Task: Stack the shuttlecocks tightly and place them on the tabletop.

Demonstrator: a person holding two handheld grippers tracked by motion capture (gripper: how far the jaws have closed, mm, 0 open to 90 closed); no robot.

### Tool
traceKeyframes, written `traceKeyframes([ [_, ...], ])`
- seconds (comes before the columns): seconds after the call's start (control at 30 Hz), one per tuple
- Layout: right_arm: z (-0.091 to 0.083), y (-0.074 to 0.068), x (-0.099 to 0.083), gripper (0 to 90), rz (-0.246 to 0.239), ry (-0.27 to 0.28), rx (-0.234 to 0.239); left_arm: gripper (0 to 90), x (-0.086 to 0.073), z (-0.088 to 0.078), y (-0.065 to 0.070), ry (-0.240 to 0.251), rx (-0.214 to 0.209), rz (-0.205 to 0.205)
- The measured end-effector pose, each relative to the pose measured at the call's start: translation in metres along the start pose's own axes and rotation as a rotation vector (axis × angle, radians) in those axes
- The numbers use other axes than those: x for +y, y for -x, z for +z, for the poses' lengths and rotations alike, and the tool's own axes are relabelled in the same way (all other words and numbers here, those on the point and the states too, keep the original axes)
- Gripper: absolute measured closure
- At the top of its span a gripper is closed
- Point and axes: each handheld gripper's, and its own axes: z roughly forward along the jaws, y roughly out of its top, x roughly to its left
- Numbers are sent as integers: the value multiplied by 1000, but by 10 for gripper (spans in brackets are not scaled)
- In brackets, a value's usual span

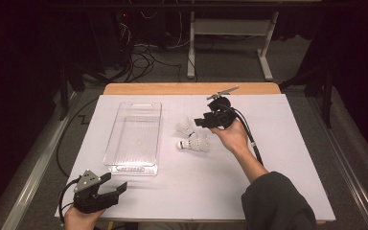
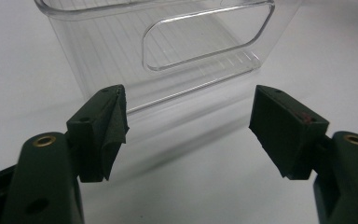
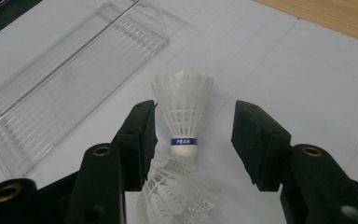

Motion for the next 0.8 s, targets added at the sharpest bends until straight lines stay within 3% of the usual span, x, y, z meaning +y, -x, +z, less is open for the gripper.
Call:
traceKeyframes([
  [0.4, 10, 0, 17, 499, -4, -33, -2, 285, 0, -1, 0, 2, -2, 5],
  [0.8, 28, -11, 32, 480, -29, -98, -15, 288, 0, -3, 1, 8, -15, 10],
])
